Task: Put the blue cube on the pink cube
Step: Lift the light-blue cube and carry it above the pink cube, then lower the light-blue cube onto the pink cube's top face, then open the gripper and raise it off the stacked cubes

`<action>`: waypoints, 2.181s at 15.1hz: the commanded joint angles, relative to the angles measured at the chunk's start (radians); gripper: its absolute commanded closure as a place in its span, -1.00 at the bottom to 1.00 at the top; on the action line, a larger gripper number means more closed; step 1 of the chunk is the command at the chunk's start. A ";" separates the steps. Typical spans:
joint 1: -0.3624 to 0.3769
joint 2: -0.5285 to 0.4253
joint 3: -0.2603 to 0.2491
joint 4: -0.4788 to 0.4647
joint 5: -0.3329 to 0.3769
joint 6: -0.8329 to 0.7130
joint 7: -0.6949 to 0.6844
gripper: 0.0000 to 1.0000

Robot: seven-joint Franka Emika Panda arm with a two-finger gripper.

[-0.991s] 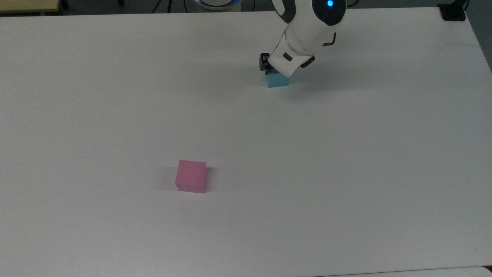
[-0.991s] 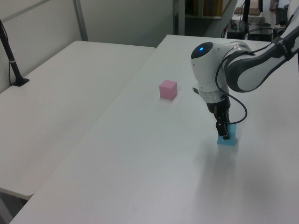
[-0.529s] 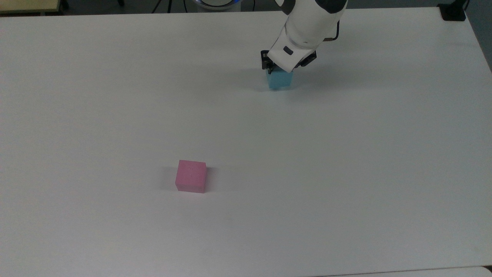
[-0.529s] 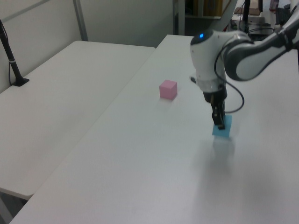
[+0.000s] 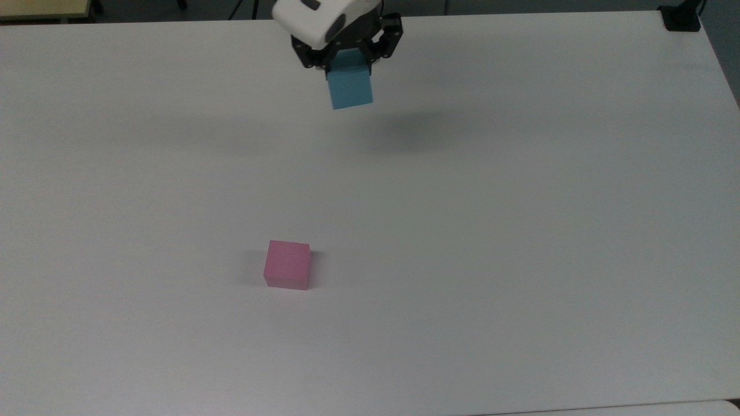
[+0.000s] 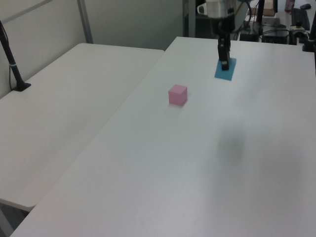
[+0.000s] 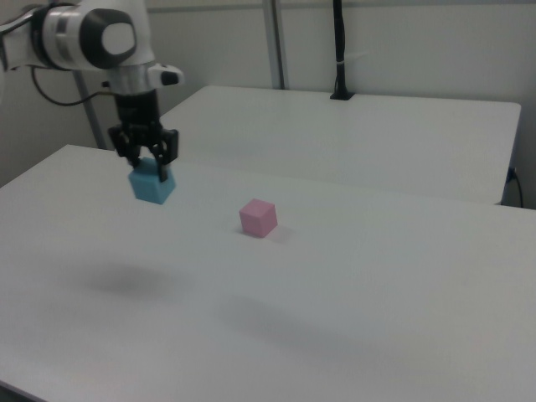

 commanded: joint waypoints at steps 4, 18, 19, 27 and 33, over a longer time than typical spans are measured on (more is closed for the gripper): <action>-0.099 0.318 -0.003 0.334 -0.026 0.091 -0.017 0.88; -0.112 0.490 -0.039 0.339 -0.067 0.449 0.050 0.66; -0.110 0.490 -0.039 0.339 -0.067 0.449 0.050 0.60; -0.109 0.490 -0.026 0.337 -0.060 0.406 0.059 0.53; -0.095 0.487 -0.026 0.336 -0.060 0.402 0.078 -1.00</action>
